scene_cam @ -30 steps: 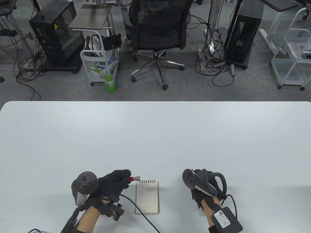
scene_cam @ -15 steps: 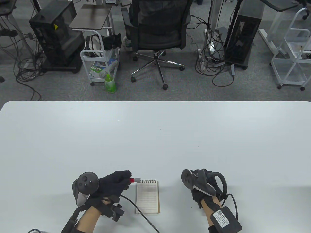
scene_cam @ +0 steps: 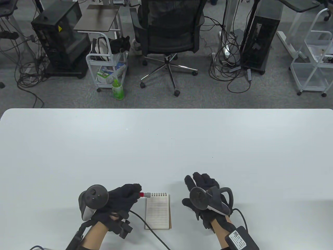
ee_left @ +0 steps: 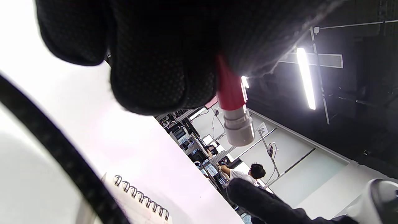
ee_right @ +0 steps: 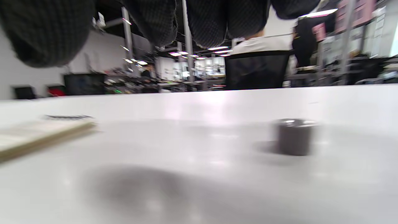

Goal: Stamp flower pattern stamp onto notebook

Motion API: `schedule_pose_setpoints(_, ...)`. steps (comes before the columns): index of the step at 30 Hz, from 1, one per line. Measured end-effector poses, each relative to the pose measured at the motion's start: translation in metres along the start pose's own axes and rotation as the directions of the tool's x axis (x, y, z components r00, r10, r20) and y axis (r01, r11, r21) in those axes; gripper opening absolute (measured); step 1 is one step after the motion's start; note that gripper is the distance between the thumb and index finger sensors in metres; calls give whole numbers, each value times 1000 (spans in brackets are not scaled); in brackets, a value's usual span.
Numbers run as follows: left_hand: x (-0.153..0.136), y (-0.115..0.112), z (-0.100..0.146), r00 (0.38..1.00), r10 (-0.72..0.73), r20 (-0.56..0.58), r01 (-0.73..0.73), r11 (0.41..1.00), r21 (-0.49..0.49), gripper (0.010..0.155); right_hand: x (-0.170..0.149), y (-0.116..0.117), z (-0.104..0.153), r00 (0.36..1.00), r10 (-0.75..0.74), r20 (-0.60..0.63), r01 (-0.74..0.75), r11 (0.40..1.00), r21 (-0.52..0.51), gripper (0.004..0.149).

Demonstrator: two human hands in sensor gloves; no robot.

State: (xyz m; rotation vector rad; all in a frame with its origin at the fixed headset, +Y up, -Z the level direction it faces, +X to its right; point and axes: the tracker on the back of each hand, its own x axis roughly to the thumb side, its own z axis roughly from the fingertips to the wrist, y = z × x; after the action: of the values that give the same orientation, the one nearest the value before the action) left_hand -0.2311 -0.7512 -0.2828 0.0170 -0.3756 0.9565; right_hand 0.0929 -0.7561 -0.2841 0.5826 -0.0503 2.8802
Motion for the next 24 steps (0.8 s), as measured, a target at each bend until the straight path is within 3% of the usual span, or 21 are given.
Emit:
schedule_pose_setpoints(4, 2, 0, 1, 999, -33, 8, 33, 999, -3, 43, 21, 7, -1, 994, -90, 69, 85, 993, 79, 85)
schedule_pose_setpoints(9, 3, -1, 2, 997, -77, 17, 77, 997, -14, 43, 39, 25, -2, 992, -33, 123, -1, 963, 268, 93)
schedule_pose_setpoints(14, 8, -2, 1, 991, -129, 46, 131, 991, -34, 43, 43, 36, -4, 992, 17, 122, -61, 928, 369, 99)
schedule_pose_setpoints(24, 24, -14, 2, 935, -326, 138, 340, 935, -95, 43, 45, 50, -7, 991, 60, 119, -103, 911, 398, 102)
